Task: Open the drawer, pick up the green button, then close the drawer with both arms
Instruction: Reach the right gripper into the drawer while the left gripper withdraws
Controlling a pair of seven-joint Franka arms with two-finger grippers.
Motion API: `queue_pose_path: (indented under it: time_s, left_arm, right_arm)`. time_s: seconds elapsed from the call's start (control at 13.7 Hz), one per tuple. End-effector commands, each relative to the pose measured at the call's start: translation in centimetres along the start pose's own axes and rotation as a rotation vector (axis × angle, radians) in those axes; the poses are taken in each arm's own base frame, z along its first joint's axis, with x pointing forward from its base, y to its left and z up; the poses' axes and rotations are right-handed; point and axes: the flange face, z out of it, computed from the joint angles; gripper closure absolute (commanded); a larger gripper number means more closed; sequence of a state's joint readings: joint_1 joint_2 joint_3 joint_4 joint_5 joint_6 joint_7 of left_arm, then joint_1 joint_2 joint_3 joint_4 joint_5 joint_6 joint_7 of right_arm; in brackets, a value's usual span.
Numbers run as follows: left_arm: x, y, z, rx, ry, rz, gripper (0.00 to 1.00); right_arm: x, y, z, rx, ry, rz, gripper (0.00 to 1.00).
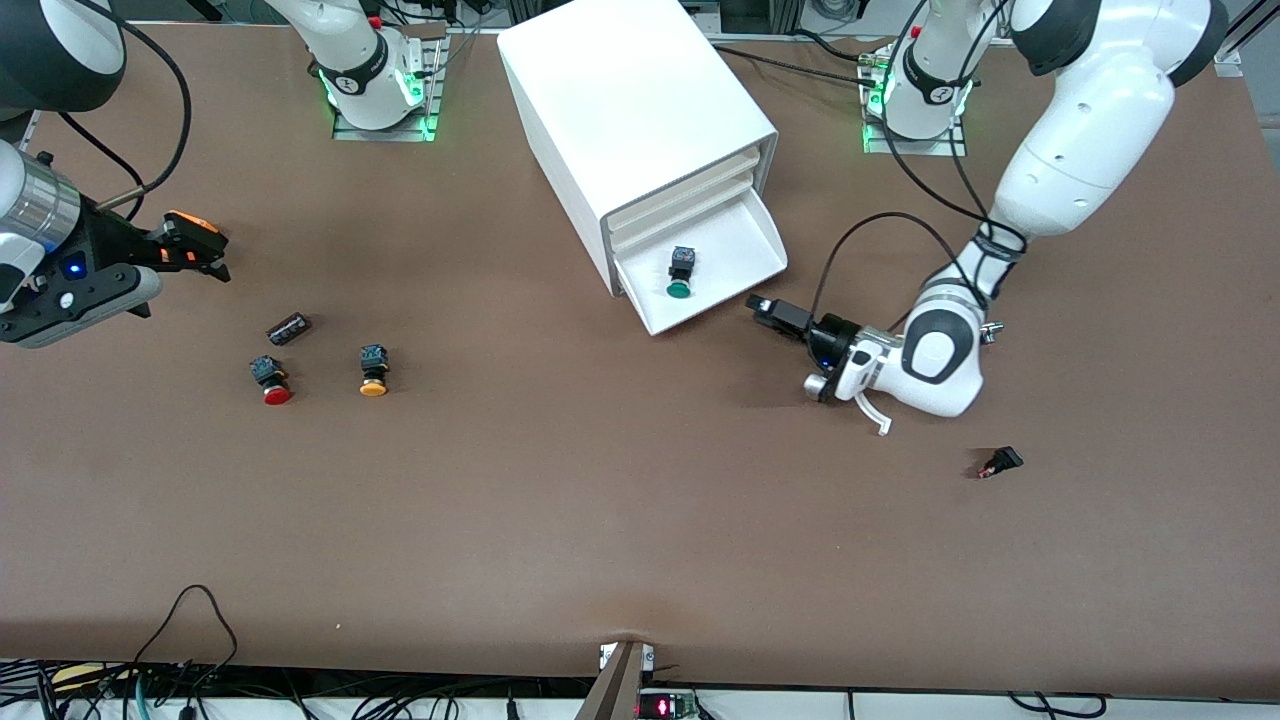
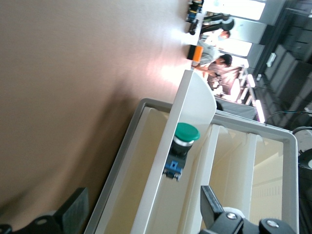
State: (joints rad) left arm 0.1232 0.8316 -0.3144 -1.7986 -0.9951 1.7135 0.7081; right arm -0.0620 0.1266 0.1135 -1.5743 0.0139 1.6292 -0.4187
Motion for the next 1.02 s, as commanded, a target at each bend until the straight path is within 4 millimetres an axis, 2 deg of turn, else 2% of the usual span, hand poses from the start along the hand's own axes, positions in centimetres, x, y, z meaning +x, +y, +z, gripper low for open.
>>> queue_pose_path:
  time_s: [0.0,0.15,0.29,0.66,0.8,0.95]
  left_arm:
    - [-1.1,4.6,-3.6,0.154,-0.031,-0.023,0.00]
    - [-1.7,7.9,-6.3,0.301,-0.038,-0.033,0.00]
    - [-3.0,11.2,-8.9,0.480,-0.054,-0.004,0.00]
    - [-5.9,17.9,-17.1,0.874,-0.044,0.054,0.00]
    - [-7.1,20.7,-19.2,1.047,-0.048,0.085,0.00]
    - [-7.3,23.3,-21.2,1.148,-0.032,0.106,0.00]
  right_arm:
    - [0.1,-0.5,1.4,0.049,-0.054,-0.023,0.00]
    - [0.7,-2.3,1.2,0.084,-0.038,-0.035,0.00]
    - [2.5,-5.4,2.1,0.096,-0.040,-0.019,0.00]
    - [10.7,-20.5,6.5,0.076,-0.069,0.200,0.01]
    - [13.6,-27.9,8.1,0.070,-0.072,0.291,0.01]
    - [16.0,-34.0,9.6,0.088,-0.012,0.373,0.01]
